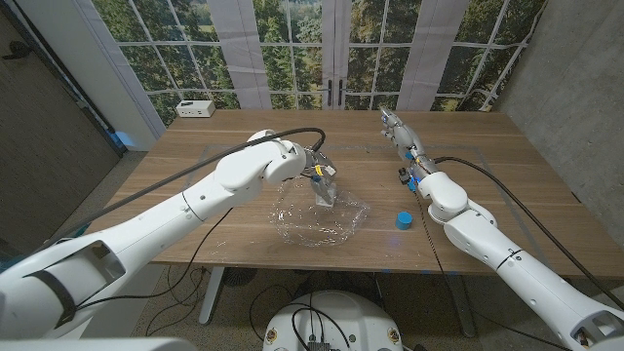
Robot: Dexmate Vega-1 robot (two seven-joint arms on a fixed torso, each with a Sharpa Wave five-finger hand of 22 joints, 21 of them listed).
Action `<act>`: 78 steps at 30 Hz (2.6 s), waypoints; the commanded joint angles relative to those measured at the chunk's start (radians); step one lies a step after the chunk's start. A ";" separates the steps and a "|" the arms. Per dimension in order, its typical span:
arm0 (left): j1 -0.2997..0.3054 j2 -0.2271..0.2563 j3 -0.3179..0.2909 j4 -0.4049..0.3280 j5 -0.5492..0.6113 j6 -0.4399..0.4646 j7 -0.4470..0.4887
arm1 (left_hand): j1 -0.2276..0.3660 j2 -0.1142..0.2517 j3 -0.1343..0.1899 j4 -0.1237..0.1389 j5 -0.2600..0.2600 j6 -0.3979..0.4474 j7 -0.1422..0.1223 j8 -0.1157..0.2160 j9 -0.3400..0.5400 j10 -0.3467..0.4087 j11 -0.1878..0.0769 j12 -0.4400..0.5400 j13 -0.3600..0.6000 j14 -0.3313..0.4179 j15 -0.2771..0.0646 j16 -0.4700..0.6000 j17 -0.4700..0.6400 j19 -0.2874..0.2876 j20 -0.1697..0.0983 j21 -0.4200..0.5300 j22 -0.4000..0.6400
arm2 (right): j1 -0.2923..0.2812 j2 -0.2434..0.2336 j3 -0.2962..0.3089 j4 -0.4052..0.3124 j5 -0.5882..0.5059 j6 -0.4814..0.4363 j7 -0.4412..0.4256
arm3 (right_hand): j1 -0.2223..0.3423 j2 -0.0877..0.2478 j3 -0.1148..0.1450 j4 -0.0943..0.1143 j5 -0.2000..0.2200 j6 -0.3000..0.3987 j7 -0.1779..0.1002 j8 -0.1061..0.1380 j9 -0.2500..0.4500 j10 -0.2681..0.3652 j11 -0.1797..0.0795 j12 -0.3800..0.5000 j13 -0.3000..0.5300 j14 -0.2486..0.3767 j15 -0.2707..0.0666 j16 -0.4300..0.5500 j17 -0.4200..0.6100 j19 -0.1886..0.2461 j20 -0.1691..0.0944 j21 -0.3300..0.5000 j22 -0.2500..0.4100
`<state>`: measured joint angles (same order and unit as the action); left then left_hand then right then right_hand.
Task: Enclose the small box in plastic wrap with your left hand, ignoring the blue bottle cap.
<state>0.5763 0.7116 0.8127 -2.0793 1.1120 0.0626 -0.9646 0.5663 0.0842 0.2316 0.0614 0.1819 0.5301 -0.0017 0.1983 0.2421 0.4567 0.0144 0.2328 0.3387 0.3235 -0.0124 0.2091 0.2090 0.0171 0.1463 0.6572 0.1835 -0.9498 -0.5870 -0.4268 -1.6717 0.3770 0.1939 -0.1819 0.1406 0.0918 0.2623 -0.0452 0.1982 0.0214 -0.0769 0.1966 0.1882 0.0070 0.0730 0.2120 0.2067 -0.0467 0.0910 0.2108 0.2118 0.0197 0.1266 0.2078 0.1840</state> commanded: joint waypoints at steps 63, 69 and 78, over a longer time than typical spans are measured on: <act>0.704 0.350 -0.382 -0.336 0.116 0.101 0.785 | 0.201 -0.052 0.065 -0.218 0.008 0.275 -0.074 0.050 -0.014 -0.063 -0.099 -0.027 -0.038 -0.112 -0.018 -0.031 -0.027 0.015 0.000 -0.091 0.007 | -0.078 0.038 -0.028 -0.062 -0.078 0.049 -0.083 | -0.005 0.009 0.009 0.015 0.002 0.005 -0.018 0.000 0.001 0.006 -0.004 -0.001 0.006 0.016 -0.002 0.007 0.004 0.007 -0.005 0.004 0.001; 0.755 0.351 -0.391 -0.307 0.144 0.110 0.880 | 0.211 -0.057 0.063 -0.221 0.008 0.294 -0.077 0.058 -0.013 -0.044 -0.109 -0.016 -0.037 -0.099 -0.026 -0.021 -0.028 0.022 -0.002 -0.092 0.007 | -0.086 0.038 -0.028 -0.074 -0.090 0.047 -0.091 | -0.005 0.009 0.009 0.015 0.002 0.008 -0.017 0.001 0.001 0.010 -0.003 0.001 0.006 0.017 -0.003 0.007 0.004 0.007 -0.005 0.004 0.001; 0.811 0.354 -0.423 -0.338 0.130 0.176 0.772 | 0.156 -0.033 0.049 -0.181 0.003 0.311 -0.046 0.062 -0.010 -0.026 -0.092 -0.004 -0.036 -0.094 -0.023 -0.011 -0.021 0.020 0.002 -0.098 0.008 | -0.093 0.040 -0.024 -0.084 -0.096 0.033 -0.101 | -0.005 0.008 0.010 0.016 0.002 0.011 -0.015 0.001 0.001 0.013 -0.003 0.001 0.006 0.018 -0.003 0.007 0.003 0.007 -0.006 0.003 0.001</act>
<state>1.3050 1.0558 0.4243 -2.3986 1.2232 0.1800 -0.1630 0.7374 0.0469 0.2789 -0.1293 0.1884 0.8352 -0.0627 0.2554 0.2300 0.4194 -0.0775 0.2188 0.2997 0.2205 -0.0379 0.1927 0.1841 0.0354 0.1425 0.5605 0.1886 -1.0317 -0.5515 -0.4509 -1.7457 0.2936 0.2365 -0.2693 0.1346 0.0977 0.2666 -0.0330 0.1982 0.0287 -0.0914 0.1966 0.1859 0.0124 0.0678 0.2121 0.2067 -0.0336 0.0854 0.2146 0.2115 0.0251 0.1214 0.2078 0.1840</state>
